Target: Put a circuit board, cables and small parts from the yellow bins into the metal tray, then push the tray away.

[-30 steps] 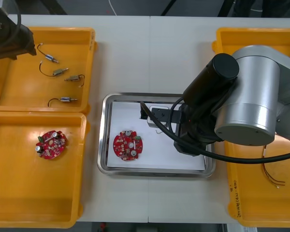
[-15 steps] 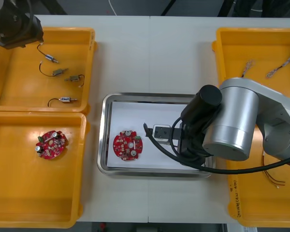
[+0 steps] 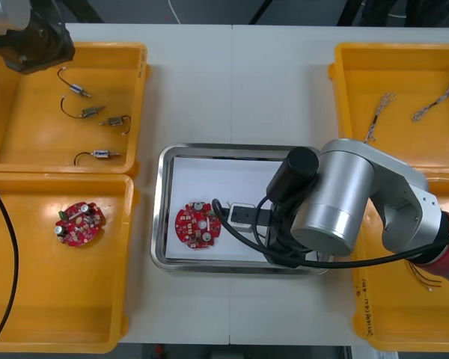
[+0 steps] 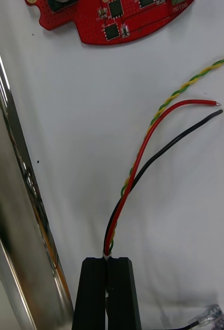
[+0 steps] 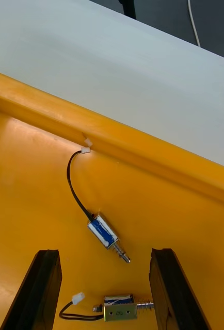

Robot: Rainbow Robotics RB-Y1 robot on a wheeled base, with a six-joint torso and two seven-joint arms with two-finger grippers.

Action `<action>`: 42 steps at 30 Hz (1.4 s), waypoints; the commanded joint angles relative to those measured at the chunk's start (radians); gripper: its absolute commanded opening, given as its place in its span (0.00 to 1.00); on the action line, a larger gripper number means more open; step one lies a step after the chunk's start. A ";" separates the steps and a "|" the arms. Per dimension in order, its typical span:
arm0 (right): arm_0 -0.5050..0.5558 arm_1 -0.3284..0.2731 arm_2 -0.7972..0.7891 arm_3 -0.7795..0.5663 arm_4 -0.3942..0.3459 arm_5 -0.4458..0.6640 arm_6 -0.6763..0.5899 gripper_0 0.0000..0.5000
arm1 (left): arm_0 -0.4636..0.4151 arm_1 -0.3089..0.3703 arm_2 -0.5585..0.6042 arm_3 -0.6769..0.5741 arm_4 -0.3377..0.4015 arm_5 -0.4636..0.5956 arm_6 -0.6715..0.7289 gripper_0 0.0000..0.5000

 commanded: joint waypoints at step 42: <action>-0.020 0.025 -0.203 -0.214 0.031 0.294 -0.050 1.00 | -0.031 -0.080 -0.136 0.269 -0.067 -0.371 0.141 1.00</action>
